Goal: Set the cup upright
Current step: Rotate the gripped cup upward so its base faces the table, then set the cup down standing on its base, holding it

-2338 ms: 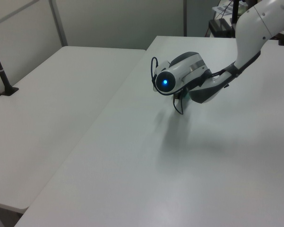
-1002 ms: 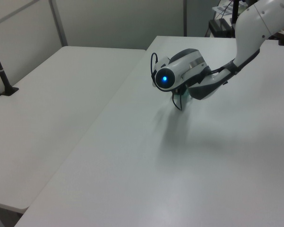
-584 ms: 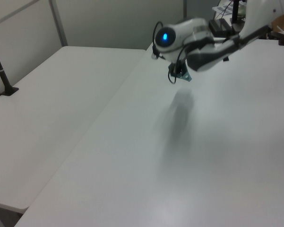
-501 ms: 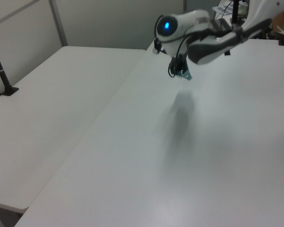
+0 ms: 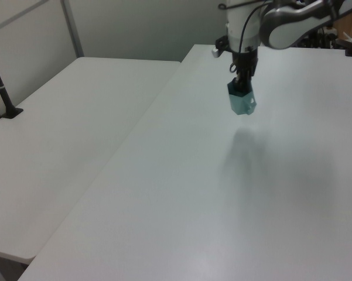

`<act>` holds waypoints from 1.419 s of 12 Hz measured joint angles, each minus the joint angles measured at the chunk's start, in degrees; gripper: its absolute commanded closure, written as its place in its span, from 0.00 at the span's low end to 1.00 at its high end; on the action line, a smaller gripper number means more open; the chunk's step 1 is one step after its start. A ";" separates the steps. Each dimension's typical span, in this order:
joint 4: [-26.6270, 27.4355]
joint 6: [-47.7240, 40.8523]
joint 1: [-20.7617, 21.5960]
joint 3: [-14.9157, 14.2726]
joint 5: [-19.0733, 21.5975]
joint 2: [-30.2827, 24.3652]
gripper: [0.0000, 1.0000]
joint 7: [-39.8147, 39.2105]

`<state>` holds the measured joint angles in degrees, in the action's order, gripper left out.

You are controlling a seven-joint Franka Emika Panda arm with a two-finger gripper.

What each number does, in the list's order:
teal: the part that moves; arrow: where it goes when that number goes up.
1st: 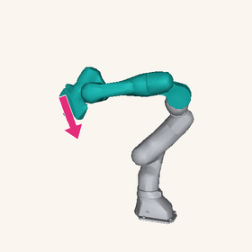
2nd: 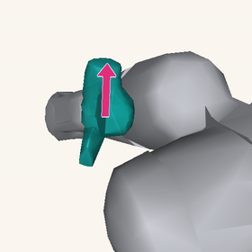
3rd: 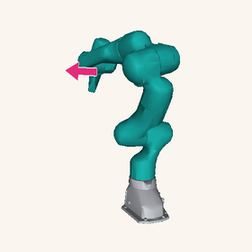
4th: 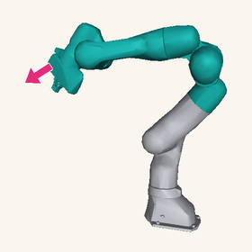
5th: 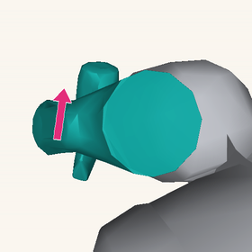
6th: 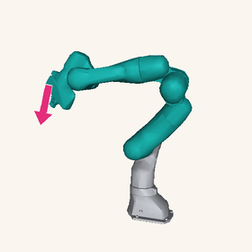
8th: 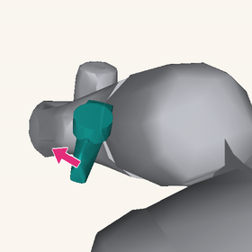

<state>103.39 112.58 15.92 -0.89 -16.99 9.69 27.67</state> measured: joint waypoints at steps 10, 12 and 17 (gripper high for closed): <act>16.58 14.86 -0.93 0.01 12.16 -4.10 1.00 -1.25; 16.62 14.91 -1.55 0.00 14.61 -3.42 0.78 -1.26; 15.67 15.07 -2.32 0.00 15.71 -2.90 0.00 -1.26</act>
<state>119.06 127.65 13.61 -0.89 -1.28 6.79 26.42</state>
